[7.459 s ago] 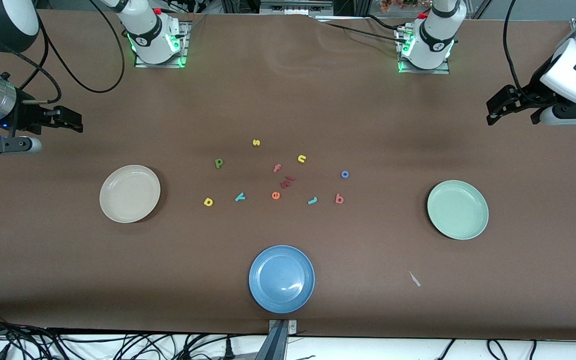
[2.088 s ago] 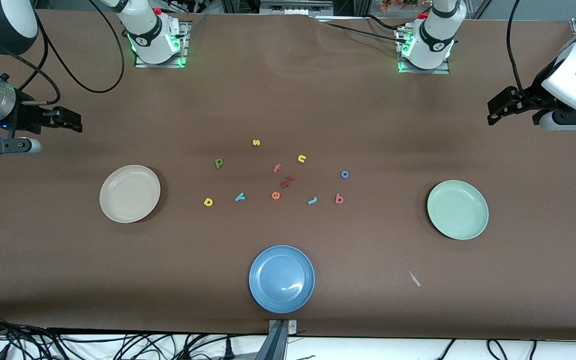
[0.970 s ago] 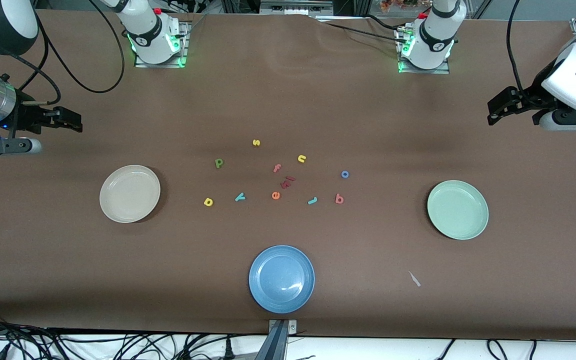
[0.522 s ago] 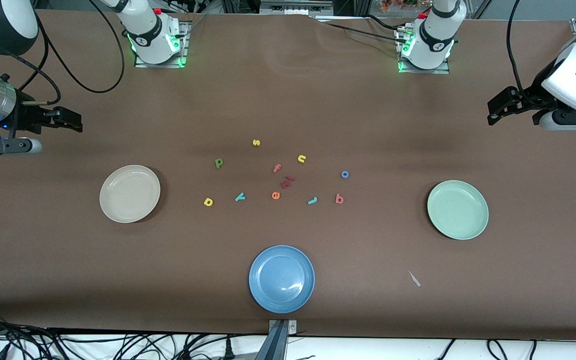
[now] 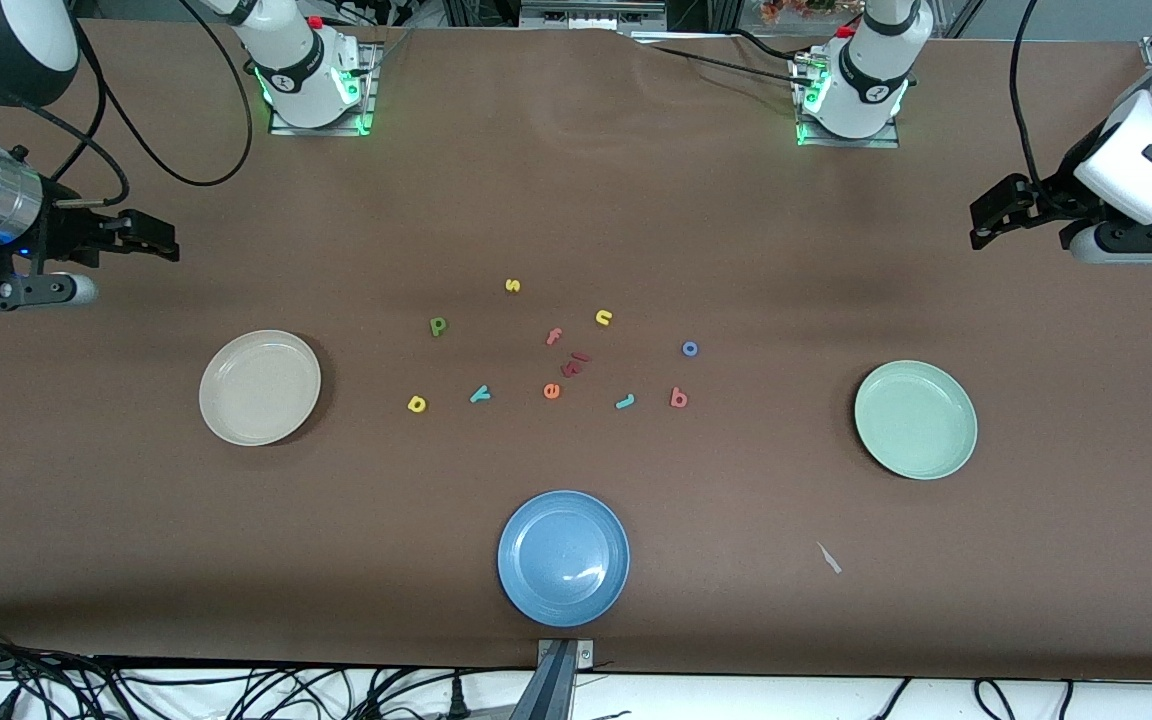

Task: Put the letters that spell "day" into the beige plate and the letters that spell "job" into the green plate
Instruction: 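Reach the right gripper to the green d while the left gripper reaches the pink q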

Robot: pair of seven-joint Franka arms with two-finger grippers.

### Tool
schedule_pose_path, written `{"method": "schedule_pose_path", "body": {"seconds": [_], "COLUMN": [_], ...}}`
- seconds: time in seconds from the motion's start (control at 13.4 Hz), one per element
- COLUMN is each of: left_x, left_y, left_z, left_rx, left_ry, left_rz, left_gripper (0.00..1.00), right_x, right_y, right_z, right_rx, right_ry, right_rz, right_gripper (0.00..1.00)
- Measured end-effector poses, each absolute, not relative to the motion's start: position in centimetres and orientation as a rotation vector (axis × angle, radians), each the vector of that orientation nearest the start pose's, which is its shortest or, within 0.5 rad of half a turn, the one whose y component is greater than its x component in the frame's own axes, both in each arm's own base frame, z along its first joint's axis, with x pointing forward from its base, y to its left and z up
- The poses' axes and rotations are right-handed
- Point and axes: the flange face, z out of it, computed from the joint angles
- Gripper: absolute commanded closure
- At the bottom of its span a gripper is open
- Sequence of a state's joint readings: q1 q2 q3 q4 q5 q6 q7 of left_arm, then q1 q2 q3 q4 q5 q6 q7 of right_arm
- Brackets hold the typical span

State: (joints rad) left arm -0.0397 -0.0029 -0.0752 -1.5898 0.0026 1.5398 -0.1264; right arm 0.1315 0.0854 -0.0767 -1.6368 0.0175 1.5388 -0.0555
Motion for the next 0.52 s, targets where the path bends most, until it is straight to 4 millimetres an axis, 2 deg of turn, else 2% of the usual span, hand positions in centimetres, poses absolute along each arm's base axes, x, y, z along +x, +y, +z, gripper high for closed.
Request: {"method": "schedule_pose_path", "body": {"seconds": [0.15,0.3,0.45,0.52], "left_x": [54.6,54.9,55.7,56.2], "left_y": [-7.6,-9.4,-11.4,-12.8], "left_z": [60.3,58.3,55.3,53.1], "left_rx": [-3.126,-3.138,-3.146,-3.139], "left_ry": [0.022,0.065,0.114,0.147], "left_rz": [0.135,0.241,0.339,0.403], "left_gripper": [0.00,0.00,0.00,0.00], "right_x": [56.5,56.4,56.5,56.6], "right_y": [5.7,8.2,10.2,11.4], "right_z": [54.1,53.0,51.5,50.7], "right_rx": [-3.105,-3.094,-3.087,-3.088], "right_ry": [-0.240,-0.303,-0.340,-0.348], "right_rz": [0.299,0.349,0.371,0.363], "right_gripper": [0.00,0.00,0.00,0.00]}}
